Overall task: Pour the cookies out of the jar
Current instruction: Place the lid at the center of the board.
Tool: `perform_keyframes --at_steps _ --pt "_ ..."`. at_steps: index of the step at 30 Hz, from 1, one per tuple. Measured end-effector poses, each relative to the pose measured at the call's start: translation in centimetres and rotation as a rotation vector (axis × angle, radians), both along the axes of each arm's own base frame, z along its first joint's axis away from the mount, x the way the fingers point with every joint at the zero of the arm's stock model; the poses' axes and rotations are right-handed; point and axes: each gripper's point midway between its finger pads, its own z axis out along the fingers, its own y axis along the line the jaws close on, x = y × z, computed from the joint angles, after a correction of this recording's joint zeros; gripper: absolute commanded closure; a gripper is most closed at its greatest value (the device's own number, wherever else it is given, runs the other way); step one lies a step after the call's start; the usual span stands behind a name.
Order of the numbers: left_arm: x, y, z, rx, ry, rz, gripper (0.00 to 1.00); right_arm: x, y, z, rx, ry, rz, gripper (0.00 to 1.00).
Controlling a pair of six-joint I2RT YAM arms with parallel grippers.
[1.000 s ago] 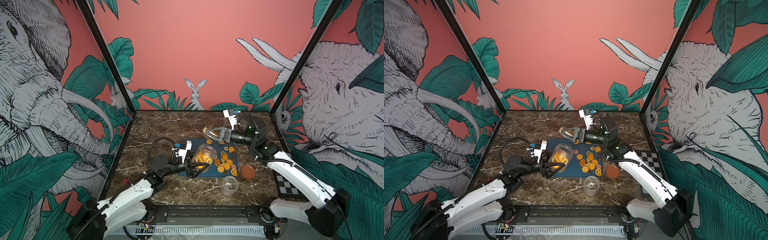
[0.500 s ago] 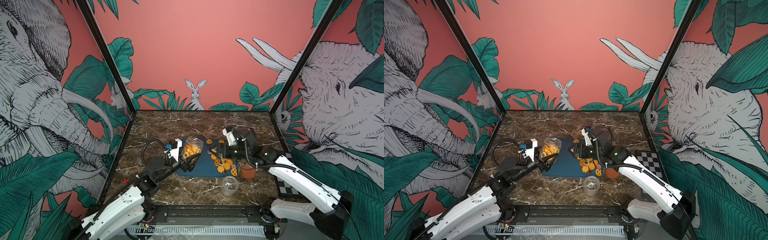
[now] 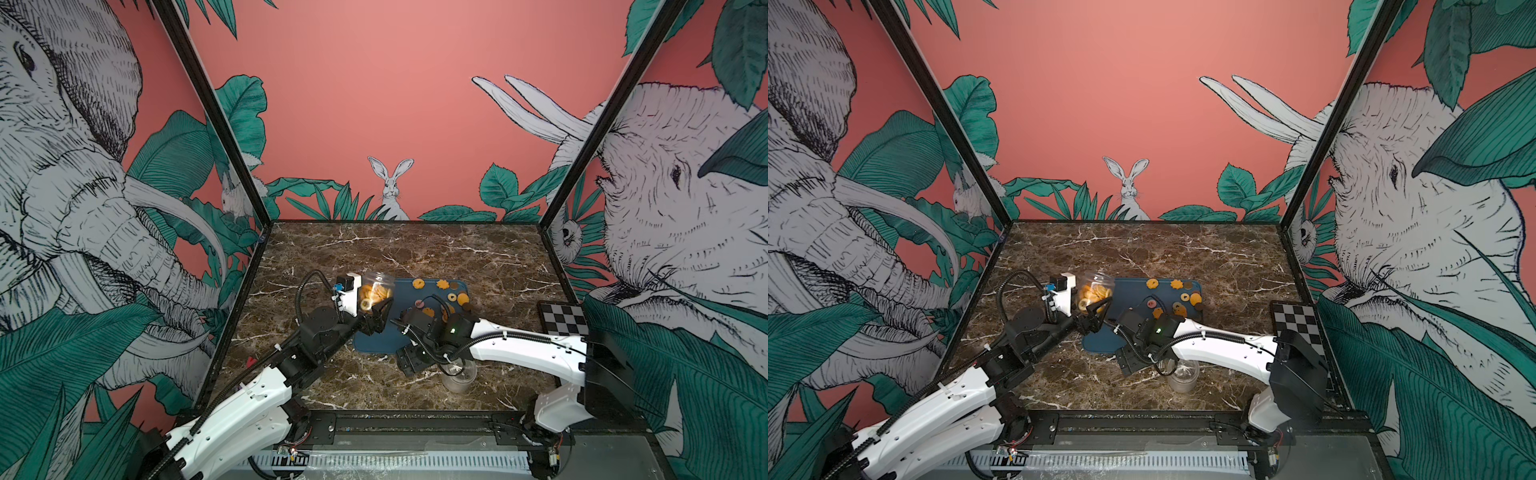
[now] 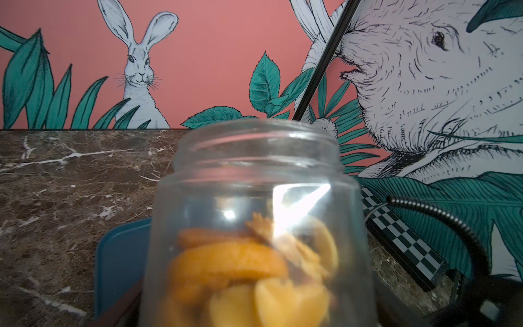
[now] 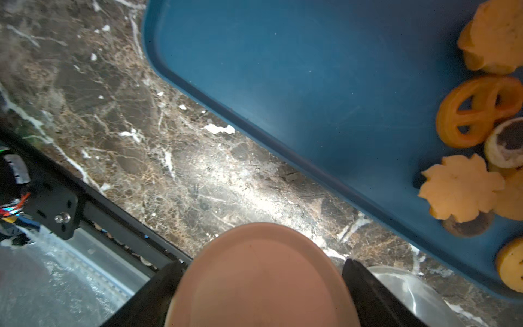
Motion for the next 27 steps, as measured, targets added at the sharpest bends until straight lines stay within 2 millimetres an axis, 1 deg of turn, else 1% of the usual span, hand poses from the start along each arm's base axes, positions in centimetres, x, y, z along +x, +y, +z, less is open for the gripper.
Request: perform_keyframes --at_steps 3,6,8,11,12,13,16,17,18,19,22,23,24,25,26,27 --pt "-0.1 0.7 0.6 -0.021 -0.016 0.024 1.00 -0.1 0.1 -1.4 -0.038 0.026 0.004 0.98" --pt "-0.3 1.3 0.5 -0.034 -0.019 0.043 1.00 -0.2 0.6 -2.5 -0.062 0.049 0.013 0.97" --pt "-0.3 1.6 0.1 -0.033 -0.015 0.054 1.00 -0.4 0.6 -3.0 -0.075 0.060 0.018 0.96" --pt "-0.2 1.8 -0.2 -0.028 -0.011 0.065 1.00 -0.6 0.6 -3.2 -0.082 0.064 0.023 0.92" --pt "-0.2 1.8 -0.2 -0.028 -0.011 0.068 1.00 -0.7 0.6 -3.3 -0.084 0.065 0.024 0.89" --pt "-0.2 1.8 -0.2 -0.027 -0.011 0.069 1.00 -0.7 0.5 -3.3 -0.085 0.065 0.023 0.83" --pt "-0.2 1.8 -0.2 -0.027 -0.011 0.071 1.00 -0.7 0.5 -3.6 -0.093 0.068 0.023 0.60" --pt "-0.2 1.8 -0.2 -0.027 -0.011 0.071 1.00 -0.7 0.5 -3.6 -0.096 0.069 0.023 0.56" --pt "-0.2 1.8 -0.2 -0.027 -0.011 0.071 1.00 -0.7 0.5 -3.7 -0.097 0.068 0.024 0.55" --pt "-0.2 1.8 -0.2 -0.026 -0.011 0.071 1.00 -0.8 0.5 -3.7 -0.098 0.068 0.025 0.56" --pt "-0.2 1.9 -0.2 -0.026 -0.011 0.073 1.00 -0.9 0.5 -3.7 -0.099 0.067 0.029 0.71" --pt "-0.1 1.9 -0.3 -0.026 -0.011 0.075 1.00 -0.9 0.5 -3.7 -0.100 0.066 0.030 0.72" --pt "-0.1 2.0 -0.3 -0.026 -0.011 0.079 1.00 -0.9 0.6 -3.7 -0.099 0.065 0.031 0.70" --pt "-0.1 2.0 -0.4 -0.024 -0.011 0.083 1.00 -0.9 0.6 -3.7 -0.099 0.064 0.032 0.67" --pt "-0.1 2.1 -0.5 -0.023 -0.011 0.086 1.00 -0.9 0.6 -3.7 -0.098 0.064 0.034 0.62" --pt "-0.1 2.2 -0.6 -0.021 -0.011 0.090 1.00 -0.9 0.7 -3.7 -0.099 0.063 0.035 0.55"
